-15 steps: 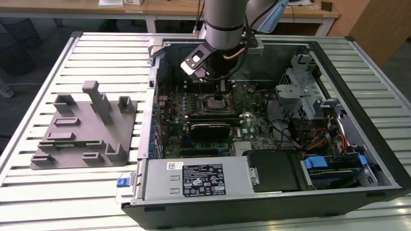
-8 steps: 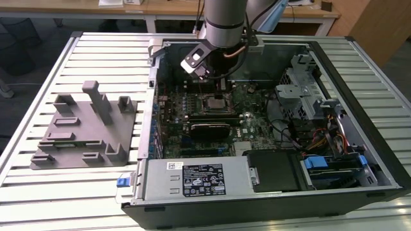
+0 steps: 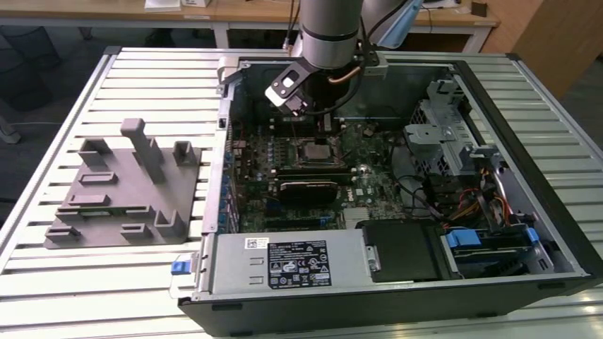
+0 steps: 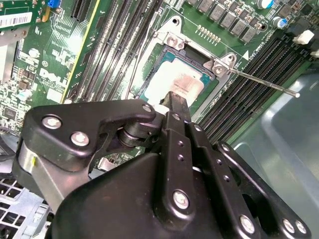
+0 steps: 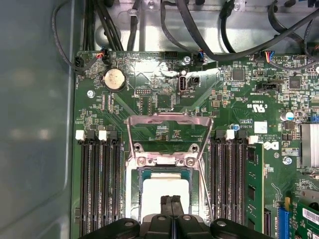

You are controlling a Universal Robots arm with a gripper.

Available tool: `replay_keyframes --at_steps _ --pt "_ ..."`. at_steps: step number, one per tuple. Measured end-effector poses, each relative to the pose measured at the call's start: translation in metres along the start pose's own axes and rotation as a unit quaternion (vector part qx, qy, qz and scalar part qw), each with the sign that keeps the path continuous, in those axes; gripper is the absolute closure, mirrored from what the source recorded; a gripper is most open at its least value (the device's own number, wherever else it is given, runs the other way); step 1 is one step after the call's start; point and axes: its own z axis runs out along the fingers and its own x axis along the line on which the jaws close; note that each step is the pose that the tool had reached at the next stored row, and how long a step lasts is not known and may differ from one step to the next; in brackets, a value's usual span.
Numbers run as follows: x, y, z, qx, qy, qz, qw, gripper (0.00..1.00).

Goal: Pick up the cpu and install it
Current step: 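Close the cpu cover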

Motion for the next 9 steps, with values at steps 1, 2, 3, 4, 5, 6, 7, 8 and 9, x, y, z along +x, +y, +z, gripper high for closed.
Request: replay_keyframes --at_steps 1,2,3,4,5,6,7,8,9 --pt "0.0000 0.0000 0.0000 0.0000 0.0000 0.000 1.0000 0.89" --pt "0.0000 0.0000 0.0000 0.0000 0.0000 0.000 1.0000 0.89" --pt "0.0000 0.0000 -0.0001 0.0001 -0.0001 0.000 1.0000 0.89" --pt "0.0000 0.0000 -0.0001 0.0000 -0.0001 0.000 1.0000 0.89" --pt "0.0000 0.0000 -0.0001 0.0000 -0.0001 0.000 1.0000 0.89" --pt "0.0000 0.0000 -0.0004 0.0001 -0.0002 0.000 1.0000 0.89" --pt "-0.0001 0.0000 -0.0012 0.0002 -0.0004 0.000 1.0000 0.89" --pt "-0.0001 0.0001 -0.0024 0.0001 -0.0002 0.000 1.0000 0.89" --pt "-0.0001 0.0001 -0.0042 0.0001 -0.0001 0.000 1.0000 0.89"
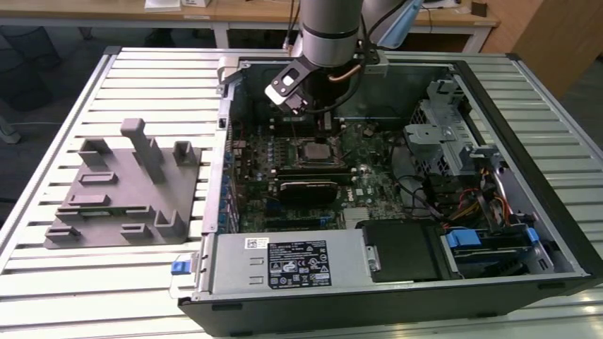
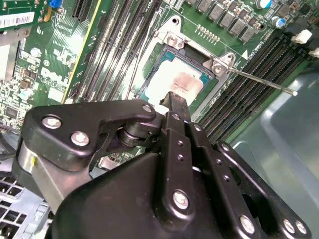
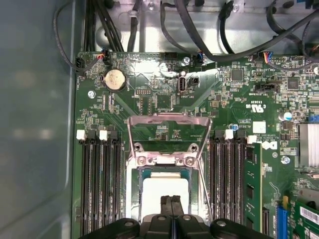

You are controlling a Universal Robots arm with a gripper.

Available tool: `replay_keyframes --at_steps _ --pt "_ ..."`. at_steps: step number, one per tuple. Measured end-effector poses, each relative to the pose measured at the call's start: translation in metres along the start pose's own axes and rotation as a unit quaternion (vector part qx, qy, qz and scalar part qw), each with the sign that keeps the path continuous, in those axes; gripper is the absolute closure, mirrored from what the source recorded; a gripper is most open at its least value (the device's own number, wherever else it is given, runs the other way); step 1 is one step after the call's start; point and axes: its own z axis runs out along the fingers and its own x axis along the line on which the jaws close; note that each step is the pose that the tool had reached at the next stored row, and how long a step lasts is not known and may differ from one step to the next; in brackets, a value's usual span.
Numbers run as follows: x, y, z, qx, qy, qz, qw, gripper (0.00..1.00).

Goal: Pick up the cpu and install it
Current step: 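Close the cpu cover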

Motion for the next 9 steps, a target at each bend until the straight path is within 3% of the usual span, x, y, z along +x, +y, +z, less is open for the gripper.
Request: replay_keyframes --at_steps 5,9 --pt "-0.0002 0.0006 -0.0159 0.0000 0.0000 0.000 1.0000 0.89" --pt "-0.0005 0.0006 -0.0165 0.0000 0.0001 0.000 1.0000 0.89"
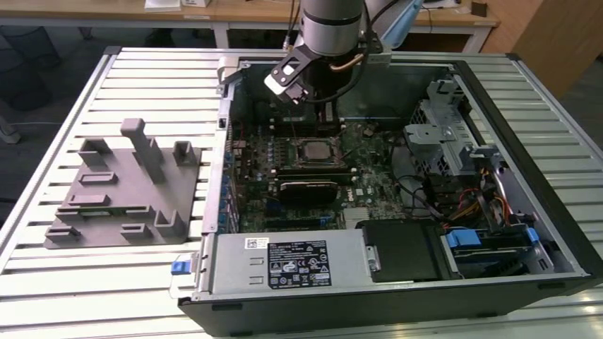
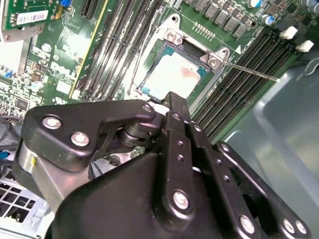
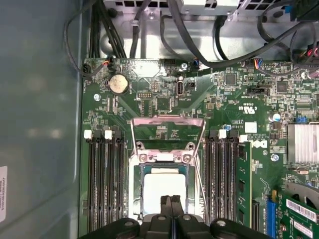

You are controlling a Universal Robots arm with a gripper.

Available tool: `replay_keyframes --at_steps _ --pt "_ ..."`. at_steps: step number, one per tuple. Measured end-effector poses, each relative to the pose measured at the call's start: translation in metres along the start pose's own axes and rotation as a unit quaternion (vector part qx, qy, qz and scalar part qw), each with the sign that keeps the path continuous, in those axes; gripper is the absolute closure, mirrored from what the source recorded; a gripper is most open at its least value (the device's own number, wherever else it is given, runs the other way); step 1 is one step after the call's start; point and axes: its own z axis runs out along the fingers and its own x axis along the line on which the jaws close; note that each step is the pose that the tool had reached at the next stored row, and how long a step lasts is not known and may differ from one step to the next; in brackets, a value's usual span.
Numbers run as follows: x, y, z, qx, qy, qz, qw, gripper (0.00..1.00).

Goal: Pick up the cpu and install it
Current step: 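Close the cpu cover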

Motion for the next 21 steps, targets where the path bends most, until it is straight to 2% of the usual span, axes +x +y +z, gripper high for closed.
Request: replay_keyframes --at_steps 6,8,12,14,21 --pt "-0.0030 0.0000 -0.0012 0.0001 -0.0002 0.000 1.0000 0.89" --pt "-0.0031 0.0003 -0.0074 0.0000 0.0000 0.000 1.0000 0.89" --pt "-0.0033 0.0009 -0.0245 0.0000 -0.0001 0.000 1.0000 0.89" --pt "-0.0034 0.0011 -0.0295 0.0001 -0.0001 0.000 1.0000 0.89" --pt "-0.0034 0.0012 -0.0300 0.0001 -0.0001 0.000 1.0000 0.89"
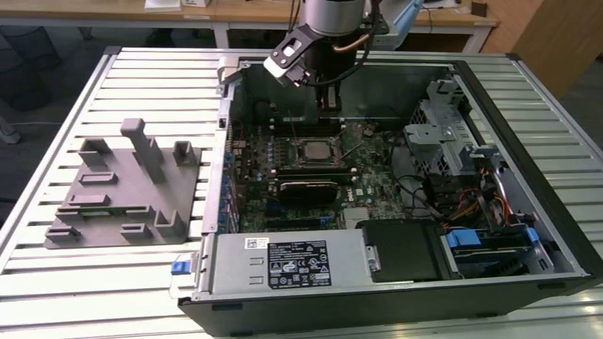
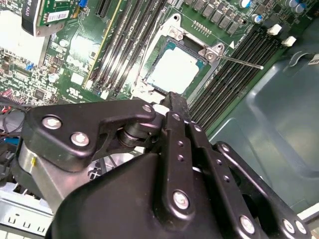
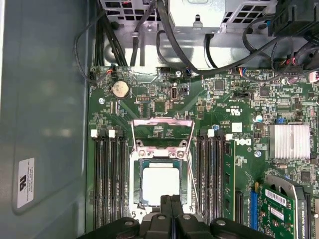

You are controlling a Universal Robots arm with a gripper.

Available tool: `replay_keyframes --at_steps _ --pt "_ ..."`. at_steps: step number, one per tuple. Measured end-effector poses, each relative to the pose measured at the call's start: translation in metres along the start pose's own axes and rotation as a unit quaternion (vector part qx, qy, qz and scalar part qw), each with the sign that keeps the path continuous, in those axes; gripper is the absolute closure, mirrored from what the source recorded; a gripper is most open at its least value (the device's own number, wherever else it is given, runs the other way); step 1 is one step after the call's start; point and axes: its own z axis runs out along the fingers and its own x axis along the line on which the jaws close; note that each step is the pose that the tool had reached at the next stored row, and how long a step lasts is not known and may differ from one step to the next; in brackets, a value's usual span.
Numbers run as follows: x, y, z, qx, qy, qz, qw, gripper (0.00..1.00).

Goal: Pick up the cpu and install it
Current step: 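Close the cpu cover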

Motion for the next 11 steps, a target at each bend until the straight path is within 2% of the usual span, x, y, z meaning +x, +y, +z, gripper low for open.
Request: replay_keyframes --at_steps 3,8,11 --pt "-0.0001 0.0009 0.0000 0.0000 0.0000 0.000 1.0000 0.89" --pt "0.0001 0.0125 0.0004 0.0010 0.0000 0.000 1.0000 0.89" --pt "0.0000 0.0143 -0.0015 0.0013 0.0000 0.000 1.0000 0.89"
